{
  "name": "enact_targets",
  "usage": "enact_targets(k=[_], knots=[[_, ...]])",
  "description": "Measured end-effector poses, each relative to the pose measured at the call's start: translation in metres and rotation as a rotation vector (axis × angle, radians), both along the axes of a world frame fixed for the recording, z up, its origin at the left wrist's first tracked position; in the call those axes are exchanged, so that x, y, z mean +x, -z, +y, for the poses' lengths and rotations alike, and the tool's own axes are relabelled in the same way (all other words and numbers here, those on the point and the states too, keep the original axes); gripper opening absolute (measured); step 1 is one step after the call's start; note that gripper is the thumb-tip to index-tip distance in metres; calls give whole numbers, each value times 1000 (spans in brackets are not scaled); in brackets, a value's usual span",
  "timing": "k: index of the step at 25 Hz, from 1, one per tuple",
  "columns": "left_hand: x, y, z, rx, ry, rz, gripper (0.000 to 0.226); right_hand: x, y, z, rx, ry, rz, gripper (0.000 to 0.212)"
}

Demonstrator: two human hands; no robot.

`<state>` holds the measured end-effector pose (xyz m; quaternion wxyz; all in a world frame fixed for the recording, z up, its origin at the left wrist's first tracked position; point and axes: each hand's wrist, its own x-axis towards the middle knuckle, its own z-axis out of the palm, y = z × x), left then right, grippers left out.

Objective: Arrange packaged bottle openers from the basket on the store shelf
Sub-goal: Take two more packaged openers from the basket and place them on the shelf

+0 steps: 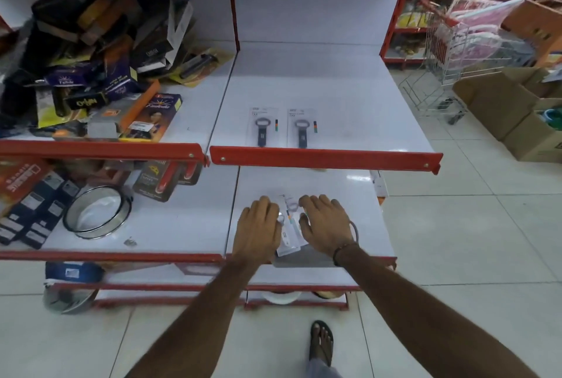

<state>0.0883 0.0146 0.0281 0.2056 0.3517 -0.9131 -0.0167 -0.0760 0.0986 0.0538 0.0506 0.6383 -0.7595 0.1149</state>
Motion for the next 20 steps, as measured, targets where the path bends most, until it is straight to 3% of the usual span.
enact_targets(k=[3, 6, 11, 13, 16, 20], knots=[[-7, 24, -9, 208, -89, -220, 55, -10, 16, -12, 238, 55, 0, 43], [-26, 38, -25, 296, -150, -219, 56, -19, 31, -42, 342, 73, -114, 56], [-55, 64, -60, 359, -218, -330, 67, -35, 63, -107, 477, -29, -122, 69], [-62, 73, -71, 346, -234, -322, 59, -43, 73, -123, 486, -73, -100, 62], [-68, 76, -78, 322, -248, -252, 43, -53, 79, -131, 341, -133, -26, 41], [-71, 63, -77, 301, -257, -157, 29, -59, 63, -125, 220, -120, -130, 30]])
